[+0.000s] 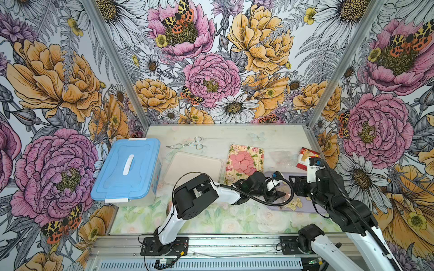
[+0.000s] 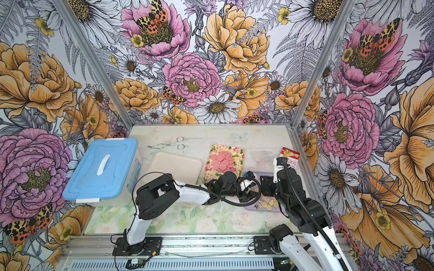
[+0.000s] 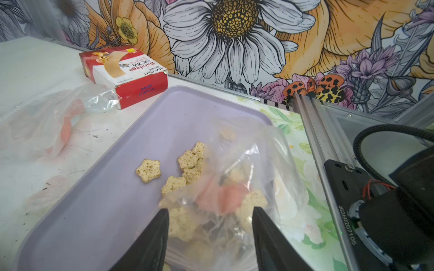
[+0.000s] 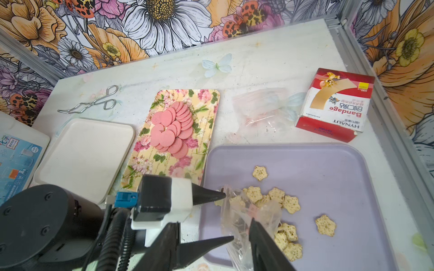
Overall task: Pour cookies out of the ziploc bag
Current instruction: Pick up the ziploc bag from the tray.
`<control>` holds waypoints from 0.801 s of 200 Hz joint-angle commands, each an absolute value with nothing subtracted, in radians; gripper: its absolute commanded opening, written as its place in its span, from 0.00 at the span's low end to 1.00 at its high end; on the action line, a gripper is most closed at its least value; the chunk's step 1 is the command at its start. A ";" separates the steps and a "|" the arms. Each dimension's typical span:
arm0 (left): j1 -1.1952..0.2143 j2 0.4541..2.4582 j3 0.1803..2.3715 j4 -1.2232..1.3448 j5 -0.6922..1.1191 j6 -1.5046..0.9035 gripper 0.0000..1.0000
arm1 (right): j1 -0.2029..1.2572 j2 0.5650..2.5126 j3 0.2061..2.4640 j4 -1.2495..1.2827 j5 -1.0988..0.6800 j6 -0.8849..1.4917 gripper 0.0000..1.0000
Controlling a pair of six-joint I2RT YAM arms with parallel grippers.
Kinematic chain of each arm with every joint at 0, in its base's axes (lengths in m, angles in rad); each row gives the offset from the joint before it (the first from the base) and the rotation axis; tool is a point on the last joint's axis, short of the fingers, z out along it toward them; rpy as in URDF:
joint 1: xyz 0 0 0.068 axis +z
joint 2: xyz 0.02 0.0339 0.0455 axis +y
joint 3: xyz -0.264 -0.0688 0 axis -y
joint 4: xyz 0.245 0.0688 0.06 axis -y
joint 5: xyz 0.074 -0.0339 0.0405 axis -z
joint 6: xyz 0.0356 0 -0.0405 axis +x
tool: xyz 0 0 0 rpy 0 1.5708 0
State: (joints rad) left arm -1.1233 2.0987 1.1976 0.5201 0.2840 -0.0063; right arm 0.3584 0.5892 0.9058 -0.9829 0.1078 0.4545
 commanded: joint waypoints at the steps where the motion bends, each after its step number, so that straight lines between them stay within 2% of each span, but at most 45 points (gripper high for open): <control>1: -1.150 2.103 1.207 0.450 0.268 0.050 0.58 | 0.360 0.578 0.901 -0.952 0.101 0.457 0.54; 41: -1.150 2.091 1.230 0.325 0.216 0.148 0.60 | 0.360 0.577 0.897 -0.943 0.097 0.456 0.55; 82: -1.075 2.098 1.343 0.231 0.387 0.152 0.62 | 0.360 0.569 0.896 -0.942 0.096 0.454 0.56; 125: -1.064 2.150 1.469 0.091 0.452 0.215 0.63 | 0.360 0.574 0.895 -0.937 0.092 0.448 0.56; 160: -1.086 2.179 1.485 0.081 0.510 0.230 0.63 | 0.360 0.570 0.894 -0.932 0.090 0.446 0.57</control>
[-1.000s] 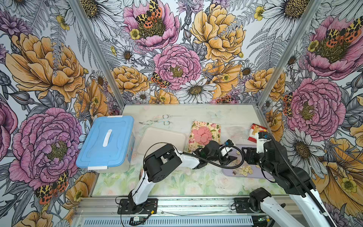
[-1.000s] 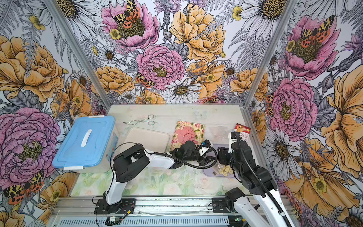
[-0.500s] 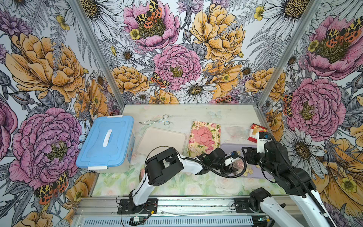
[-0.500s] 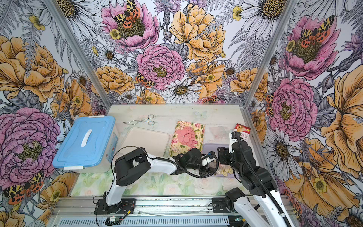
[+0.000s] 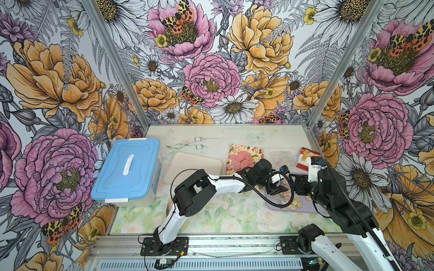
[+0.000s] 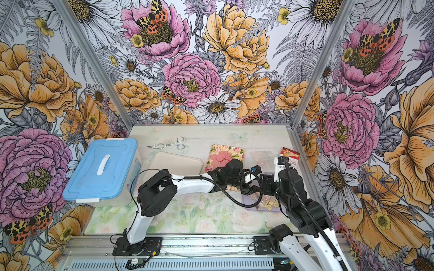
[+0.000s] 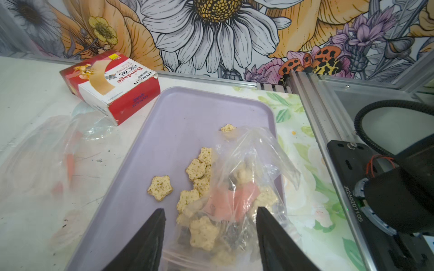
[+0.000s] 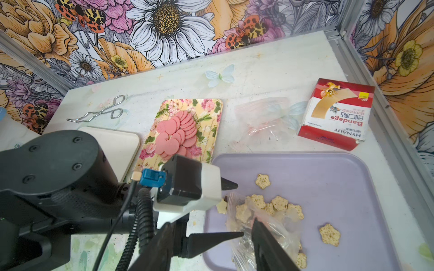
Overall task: Pour cookies out of the ziploc bag
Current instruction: Pick up the ziploc bag from the tray.
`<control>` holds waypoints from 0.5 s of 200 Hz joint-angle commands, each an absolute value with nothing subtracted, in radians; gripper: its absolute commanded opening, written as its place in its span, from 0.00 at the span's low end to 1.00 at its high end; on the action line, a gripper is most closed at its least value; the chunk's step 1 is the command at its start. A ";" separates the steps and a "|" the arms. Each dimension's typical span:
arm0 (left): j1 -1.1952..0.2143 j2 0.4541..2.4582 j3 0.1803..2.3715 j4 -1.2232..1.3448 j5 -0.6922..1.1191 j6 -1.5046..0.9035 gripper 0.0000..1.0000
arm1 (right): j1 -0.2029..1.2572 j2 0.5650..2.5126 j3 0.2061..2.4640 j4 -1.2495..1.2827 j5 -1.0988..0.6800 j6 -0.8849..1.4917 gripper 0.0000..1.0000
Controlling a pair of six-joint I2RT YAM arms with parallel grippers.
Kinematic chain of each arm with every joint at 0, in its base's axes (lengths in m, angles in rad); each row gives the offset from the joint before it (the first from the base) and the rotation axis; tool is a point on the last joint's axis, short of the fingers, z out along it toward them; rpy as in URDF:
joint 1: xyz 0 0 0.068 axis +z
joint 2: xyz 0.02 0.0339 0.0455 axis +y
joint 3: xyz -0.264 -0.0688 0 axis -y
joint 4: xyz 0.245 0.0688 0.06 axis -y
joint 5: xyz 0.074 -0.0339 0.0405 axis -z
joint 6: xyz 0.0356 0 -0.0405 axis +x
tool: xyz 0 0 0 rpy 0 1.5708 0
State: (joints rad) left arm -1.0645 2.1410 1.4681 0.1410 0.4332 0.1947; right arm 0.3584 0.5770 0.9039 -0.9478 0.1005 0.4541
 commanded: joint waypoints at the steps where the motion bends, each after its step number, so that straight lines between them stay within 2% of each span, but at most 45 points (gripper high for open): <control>1: -1.086 2.180 1.487 0.080 0.507 0.231 0.64 | 0.360 0.570 0.894 -0.933 0.090 0.446 0.57; 70: -1.100 2.252 1.575 0.048 0.469 0.239 0.66 | 0.361 0.565 0.893 -0.930 0.078 0.445 0.58; 80: -1.100 2.256 1.581 0.048 0.466 0.238 0.62 | 0.360 0.567 0.893 -0.928 0.076 0.443 0.58; 100: -1.097 2.263 1.592 0.048 0.465 0.231 0.47 | 0.360 0.566 0.893 -0.927 0.073 0.442 0.59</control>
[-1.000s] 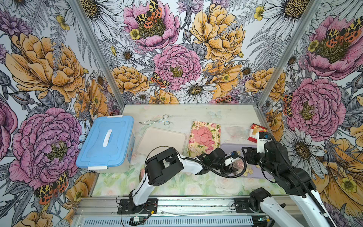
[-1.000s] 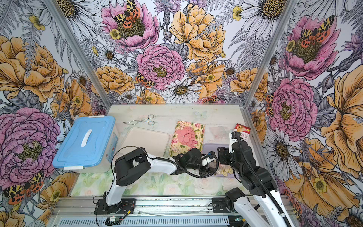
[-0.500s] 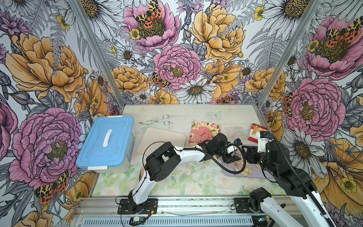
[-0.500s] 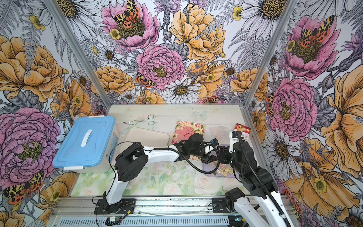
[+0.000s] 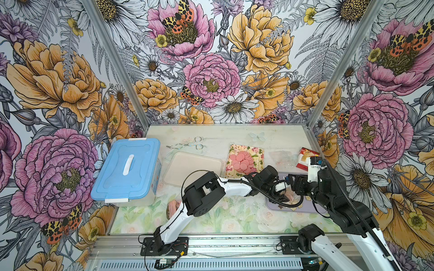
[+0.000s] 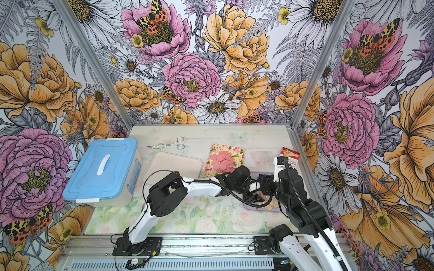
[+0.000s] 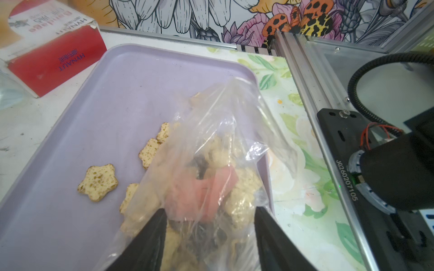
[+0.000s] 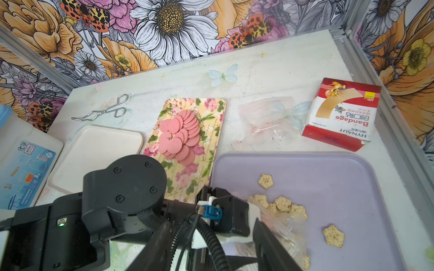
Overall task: Pour cookies out of the ziploc bag
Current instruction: Pick up the ziploc bag from the tray.
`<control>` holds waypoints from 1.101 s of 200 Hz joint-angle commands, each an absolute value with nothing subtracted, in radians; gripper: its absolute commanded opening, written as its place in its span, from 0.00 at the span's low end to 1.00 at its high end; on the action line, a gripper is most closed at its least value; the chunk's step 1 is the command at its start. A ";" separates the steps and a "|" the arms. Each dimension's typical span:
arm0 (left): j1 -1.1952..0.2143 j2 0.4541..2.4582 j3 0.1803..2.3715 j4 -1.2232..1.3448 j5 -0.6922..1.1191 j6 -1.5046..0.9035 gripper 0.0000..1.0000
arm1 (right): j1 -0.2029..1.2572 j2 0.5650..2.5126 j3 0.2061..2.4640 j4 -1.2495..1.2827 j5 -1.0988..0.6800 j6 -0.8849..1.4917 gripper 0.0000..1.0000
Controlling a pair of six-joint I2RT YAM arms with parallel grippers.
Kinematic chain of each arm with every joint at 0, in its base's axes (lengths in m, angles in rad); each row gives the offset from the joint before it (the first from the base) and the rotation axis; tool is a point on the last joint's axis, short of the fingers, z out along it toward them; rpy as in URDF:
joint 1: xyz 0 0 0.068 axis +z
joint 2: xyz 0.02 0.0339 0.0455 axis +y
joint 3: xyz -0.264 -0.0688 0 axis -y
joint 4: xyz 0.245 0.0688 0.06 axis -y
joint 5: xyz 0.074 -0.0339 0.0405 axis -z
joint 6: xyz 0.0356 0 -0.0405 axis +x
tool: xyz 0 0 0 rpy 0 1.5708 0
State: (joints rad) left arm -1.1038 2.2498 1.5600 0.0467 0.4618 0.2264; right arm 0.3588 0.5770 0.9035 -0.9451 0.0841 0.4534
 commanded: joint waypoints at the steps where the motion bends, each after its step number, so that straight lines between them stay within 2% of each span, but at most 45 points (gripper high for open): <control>1: -1.097 2.264 1.592 0.048 0.466 0.231 0.46 | 0.360 0.566 0.893 -0.927 0.074 0.442 0.59; 73: -1.093 2.248 1.557 0.064 0.448 0.213 0.00 | 0.360 0.562 0.891 -0.924 0.068 0.442 0.61; 115: -1.090 2.193 1.447 0.185 0.412 0.188 0.00 | 0.360 0.557 0.891 -0.927 0.088 0.450 0.61; 160: -0.996 2.112 1.166 0.763 0.541 -0.023 0.00 | 0.359 0.546 0.872 -0.910 0.137 0.511 0.62; 220: -0.873 2.242 1.174 1.348 0.703 -0.431 0.00 | 0.359 0.462 0.724 -0.833 0.128 0.612 0.60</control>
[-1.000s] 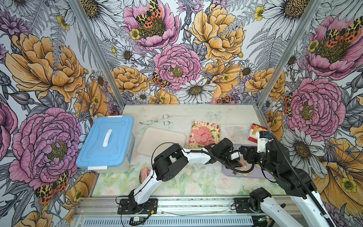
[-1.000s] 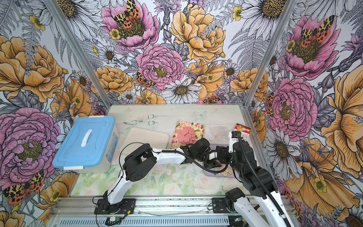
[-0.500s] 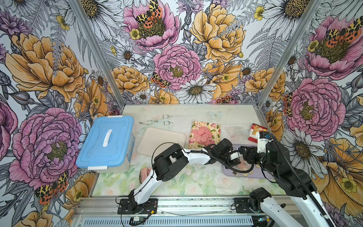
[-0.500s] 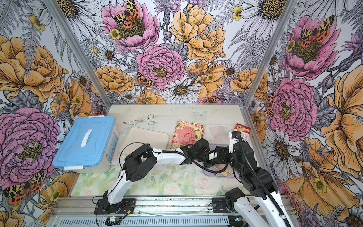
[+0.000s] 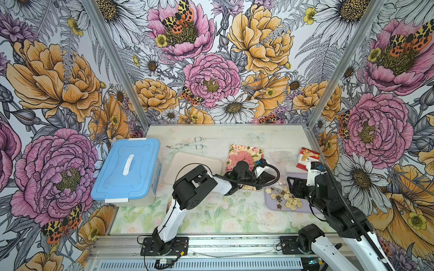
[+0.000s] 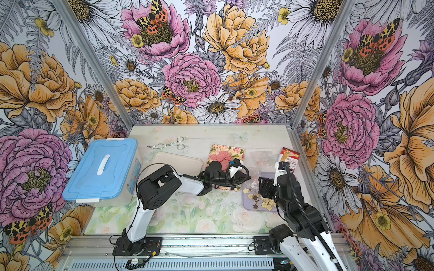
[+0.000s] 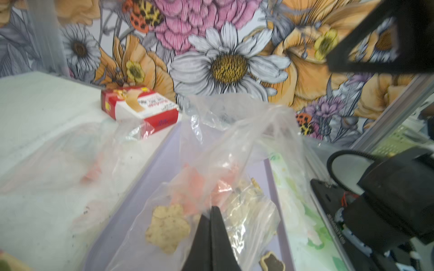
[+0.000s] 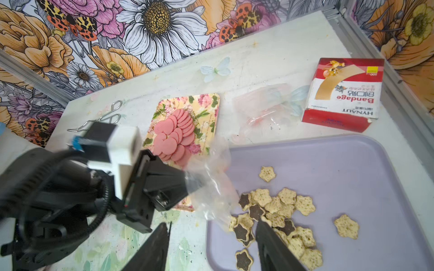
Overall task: Pour cookies out of the ziploc bag
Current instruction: Pick up the ziploc bag from the tray.
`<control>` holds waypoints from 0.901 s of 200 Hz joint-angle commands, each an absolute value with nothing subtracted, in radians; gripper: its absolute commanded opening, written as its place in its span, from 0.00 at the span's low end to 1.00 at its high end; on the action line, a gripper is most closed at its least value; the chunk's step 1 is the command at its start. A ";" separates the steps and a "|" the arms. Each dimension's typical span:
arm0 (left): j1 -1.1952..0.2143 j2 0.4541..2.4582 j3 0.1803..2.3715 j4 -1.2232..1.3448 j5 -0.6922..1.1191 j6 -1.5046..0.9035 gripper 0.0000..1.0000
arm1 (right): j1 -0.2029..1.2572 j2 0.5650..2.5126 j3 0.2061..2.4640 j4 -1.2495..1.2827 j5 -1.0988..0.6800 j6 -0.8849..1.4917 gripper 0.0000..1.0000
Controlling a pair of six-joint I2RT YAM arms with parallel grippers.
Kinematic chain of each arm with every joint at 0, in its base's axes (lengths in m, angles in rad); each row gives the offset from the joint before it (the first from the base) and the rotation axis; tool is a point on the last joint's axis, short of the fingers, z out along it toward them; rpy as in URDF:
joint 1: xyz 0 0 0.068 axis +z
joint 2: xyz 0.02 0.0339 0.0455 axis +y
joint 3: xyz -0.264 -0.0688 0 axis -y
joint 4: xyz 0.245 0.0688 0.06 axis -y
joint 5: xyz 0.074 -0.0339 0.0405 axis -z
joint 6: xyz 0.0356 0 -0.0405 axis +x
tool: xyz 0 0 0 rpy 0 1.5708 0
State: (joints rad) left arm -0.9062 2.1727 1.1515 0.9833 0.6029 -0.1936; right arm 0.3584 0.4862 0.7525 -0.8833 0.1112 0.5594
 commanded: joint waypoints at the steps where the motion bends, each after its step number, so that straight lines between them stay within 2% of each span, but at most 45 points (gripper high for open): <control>1: -0.871 2.245 1.177 1.355 0.704 -0.438 0.00 | 0.359 0.462 0.721 -0.831 0.126 0.612 0.59; 18: -0.854 2.277 1.217 1.414 0.727 -0.511 0.00 | 0.359 0.470 0.690 -0.813 0.111 0.623 0.56; 60: -0.856 2.276 1.245 1.413 0.756 -0.551 0.00 | 0.359 0.438 0.656 -0.777 0.127 0.631 0.55; 110: -0.893 2.287 1.325 1.414 0.920 -0.703 0.00 | 0.359 0.481 0.621 -0.691 0.088 0.619 0.55; 147: -0.872 2.266 1.307 1.414 0.979 -0.814 0.00 | 0.359 0.451 0.634 -0.665 0.039 0.582 0.55; 180: -0.846 2.175 1.199 1.415 0.966 -0.826 0.00 | 0.359 0.391 0.616 -0.666 0.046 0.580 0.57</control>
